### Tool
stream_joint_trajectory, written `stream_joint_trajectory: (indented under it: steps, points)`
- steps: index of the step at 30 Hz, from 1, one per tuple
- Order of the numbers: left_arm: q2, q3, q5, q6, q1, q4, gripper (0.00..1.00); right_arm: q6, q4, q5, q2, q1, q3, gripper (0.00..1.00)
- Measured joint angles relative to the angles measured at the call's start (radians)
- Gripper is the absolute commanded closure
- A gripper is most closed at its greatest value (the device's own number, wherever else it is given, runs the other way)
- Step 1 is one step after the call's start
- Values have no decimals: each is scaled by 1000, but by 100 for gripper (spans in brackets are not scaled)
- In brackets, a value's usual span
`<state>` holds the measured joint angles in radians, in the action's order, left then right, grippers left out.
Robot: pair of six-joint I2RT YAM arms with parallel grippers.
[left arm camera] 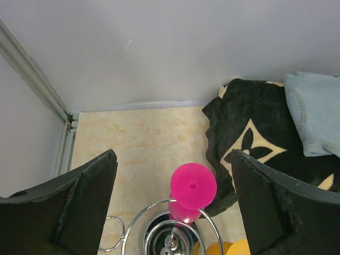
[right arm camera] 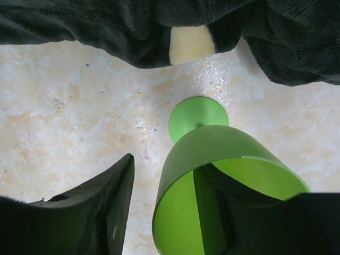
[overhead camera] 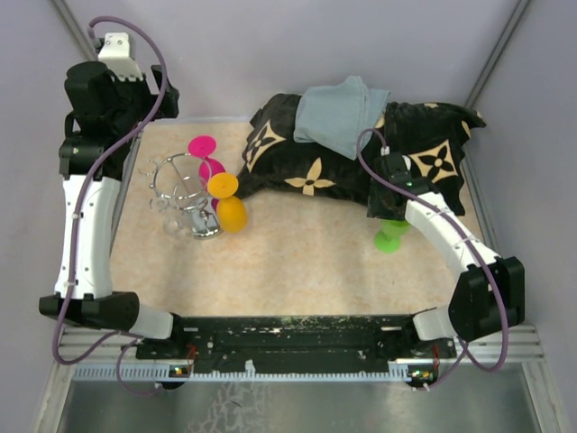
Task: Take the wine glass off the wine glass rack
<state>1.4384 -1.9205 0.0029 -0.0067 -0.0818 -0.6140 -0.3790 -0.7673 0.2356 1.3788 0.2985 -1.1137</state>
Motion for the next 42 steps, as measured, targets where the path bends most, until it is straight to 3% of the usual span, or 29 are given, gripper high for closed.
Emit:
stream_joint_trajectory:
  steps: [9,20,26,31,36,42]
  points:
    - [-17,44,9,-71,61,2,8,0,-53,-21,-33,0,-100,44]
    - [-140,233,68,-217,259,-9,8,-12,-137,-89,-80,12,-443,43]
    - [-148,253,124,-253,372,-15,8,-71,-119,-170,58,163,-631,43]
    - [-121,237,242,-290,430,-19,10,-141,-57,-275,161,190,-634,44]
    - [34,134,452,-348,447,-13,13,-188,-5,-357,229,190,-643,44]
    - [179,136,626,-441,446,16,14,-256,95,-454,234,199,-636,44]
